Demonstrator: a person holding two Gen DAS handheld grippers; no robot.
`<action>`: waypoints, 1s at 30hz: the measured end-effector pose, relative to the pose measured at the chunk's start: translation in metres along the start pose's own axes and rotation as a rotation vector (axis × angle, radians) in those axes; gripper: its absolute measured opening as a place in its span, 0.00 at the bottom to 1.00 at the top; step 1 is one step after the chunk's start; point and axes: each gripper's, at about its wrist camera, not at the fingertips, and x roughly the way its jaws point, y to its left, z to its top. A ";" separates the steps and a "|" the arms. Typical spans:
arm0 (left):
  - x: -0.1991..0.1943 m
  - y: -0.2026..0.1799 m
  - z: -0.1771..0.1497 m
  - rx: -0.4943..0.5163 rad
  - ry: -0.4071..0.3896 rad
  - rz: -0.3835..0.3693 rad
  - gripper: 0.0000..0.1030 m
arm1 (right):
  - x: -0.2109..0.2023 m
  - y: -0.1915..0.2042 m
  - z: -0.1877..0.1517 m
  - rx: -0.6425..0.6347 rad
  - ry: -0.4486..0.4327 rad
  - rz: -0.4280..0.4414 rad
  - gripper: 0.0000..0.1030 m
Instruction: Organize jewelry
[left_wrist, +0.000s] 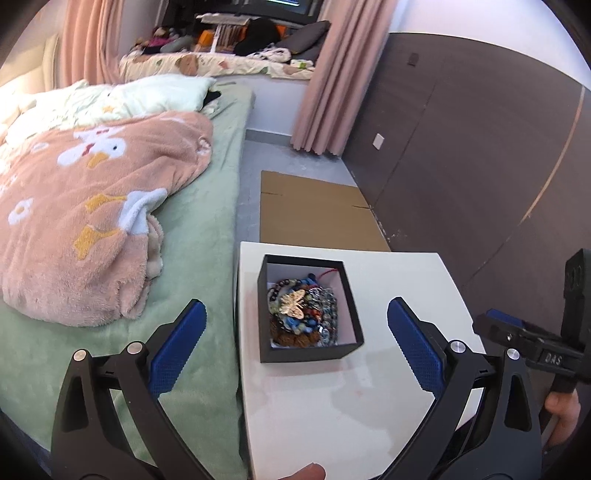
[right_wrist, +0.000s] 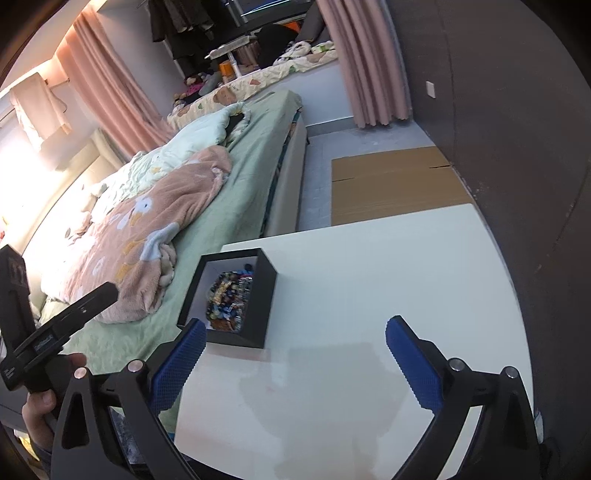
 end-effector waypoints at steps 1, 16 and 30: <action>-0.003 -0.003 -0.002 0.008 -0.006 0.004 0.95 | -0.002 -0.004 -0.001 0.010 -0.005 -0.005 0.93; -0.019 -0.037 -0.007 0.108 -0.078 0.015 0.95 | -0.028 -0.023 -0.014 -0.018 -0.073 -0.065 0.93; -0.007 -0.048 -0.016 0.170 -0.052 0.018 0.95 | -0.042 -0.038 -0.016 -0.029 -0.133 -0.106 0.93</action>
